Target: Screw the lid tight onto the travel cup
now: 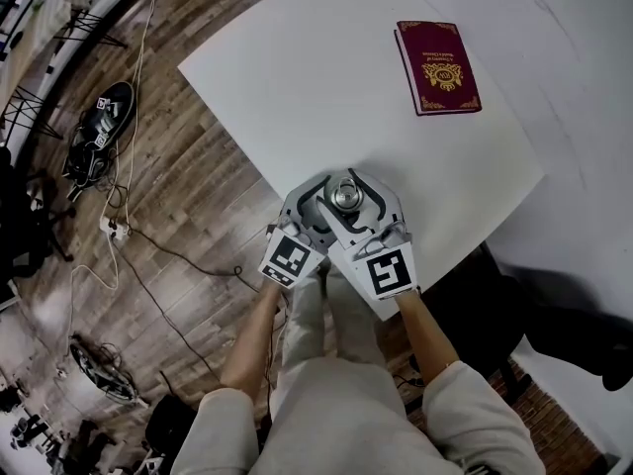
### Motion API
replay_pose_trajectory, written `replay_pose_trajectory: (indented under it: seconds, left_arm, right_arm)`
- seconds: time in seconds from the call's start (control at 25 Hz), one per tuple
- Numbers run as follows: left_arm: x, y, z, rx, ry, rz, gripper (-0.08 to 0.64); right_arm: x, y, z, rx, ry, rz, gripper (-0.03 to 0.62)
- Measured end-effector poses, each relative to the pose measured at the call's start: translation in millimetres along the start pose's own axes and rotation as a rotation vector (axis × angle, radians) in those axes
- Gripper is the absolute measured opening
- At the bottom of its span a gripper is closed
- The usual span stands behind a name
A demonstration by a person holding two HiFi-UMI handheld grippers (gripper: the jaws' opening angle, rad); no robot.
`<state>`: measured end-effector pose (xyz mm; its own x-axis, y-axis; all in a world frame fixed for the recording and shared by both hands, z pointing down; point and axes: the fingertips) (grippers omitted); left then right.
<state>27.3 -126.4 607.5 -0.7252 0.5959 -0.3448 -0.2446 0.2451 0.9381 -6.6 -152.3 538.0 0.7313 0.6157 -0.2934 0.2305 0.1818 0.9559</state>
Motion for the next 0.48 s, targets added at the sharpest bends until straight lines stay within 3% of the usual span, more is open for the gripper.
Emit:
replay_pose_trajectory:
  seconds: [0.2,0.48]
  left_arm:
    - [0.1,-0.1,0.3,0.004,0.004,0.0,0.325]
    - [0.5,-0.3,-1.0,0.008,0.005,0.008,0.325]
  right_arm:
    - [1.1,-1.7,5.2,-0.028,0.13,0.03,0.259]
    - [0.3,-3.5,6.9,-0.051,0.183,0.054,0.261]
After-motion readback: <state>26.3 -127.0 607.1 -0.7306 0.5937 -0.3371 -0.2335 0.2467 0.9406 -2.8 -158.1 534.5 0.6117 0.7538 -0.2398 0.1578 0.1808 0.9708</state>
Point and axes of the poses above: the fingertips, and each gripper's own axes: x backward along the fingers, z to its right, y out of its underside, and after that the axes turned 10 degrees about -y, right-handed
